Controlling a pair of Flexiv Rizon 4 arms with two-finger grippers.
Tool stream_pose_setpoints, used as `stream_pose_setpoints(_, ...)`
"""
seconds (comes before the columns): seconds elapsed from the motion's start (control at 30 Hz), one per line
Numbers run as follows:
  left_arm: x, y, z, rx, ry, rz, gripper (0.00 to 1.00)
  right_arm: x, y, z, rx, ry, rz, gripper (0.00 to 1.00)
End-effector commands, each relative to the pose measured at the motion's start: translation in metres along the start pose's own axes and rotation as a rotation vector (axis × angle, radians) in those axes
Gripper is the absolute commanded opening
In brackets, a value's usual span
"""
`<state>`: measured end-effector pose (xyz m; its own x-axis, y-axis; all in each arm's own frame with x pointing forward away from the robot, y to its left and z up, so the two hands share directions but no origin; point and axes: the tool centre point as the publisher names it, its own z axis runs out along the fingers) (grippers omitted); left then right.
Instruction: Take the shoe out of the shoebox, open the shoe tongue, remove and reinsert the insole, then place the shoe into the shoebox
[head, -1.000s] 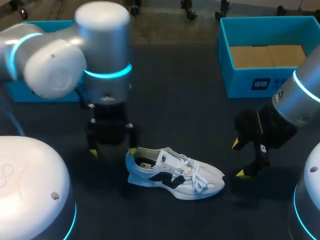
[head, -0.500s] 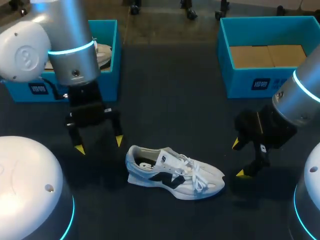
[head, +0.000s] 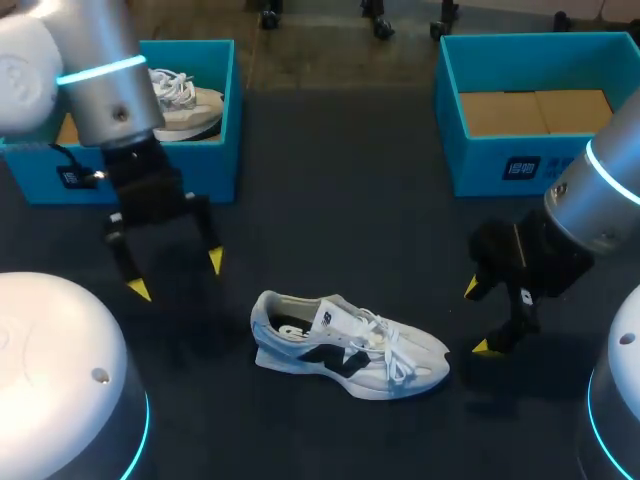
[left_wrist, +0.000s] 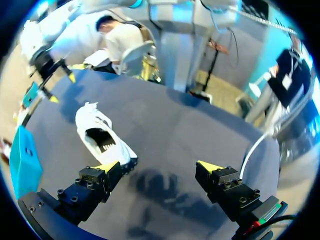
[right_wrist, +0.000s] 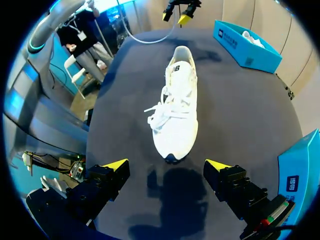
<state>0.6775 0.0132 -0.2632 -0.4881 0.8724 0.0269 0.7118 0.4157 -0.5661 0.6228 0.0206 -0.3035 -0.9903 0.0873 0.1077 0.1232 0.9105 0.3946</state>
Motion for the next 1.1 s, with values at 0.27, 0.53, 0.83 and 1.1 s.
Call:
stream_pose_setpoints(0.27, 0.012, 0.005, -0.010, 0.383, -0.147, -0.440, 1.00, 0.001, 0.000, 0.001, 0.002, -0.001, -0.001, 1.00)
stream_pose_setpoints(0.53, 0.012, 0.007, -0.007, 0.442, -0.158, -0.505, 1.00, 0.001, 0.000, 0.001, 0.002, -0.001, -0.001, 1.00)
stream_pose_setpoints(0.83, 0.029, 0.017, 0.002, 0.632, -0.209, -0.586, 1.00, 0.001, 0.000, 0.001, 0.002, -0.001, -0.001, 1.00)
stream_pose_setpoints(1.1, 0.039, 0.019, 0.020, 0.746, -0.339, -0.568, 1.00, 0.001, 0.000, 0.001, 0.002, -0.001, -0.001, 1.00)
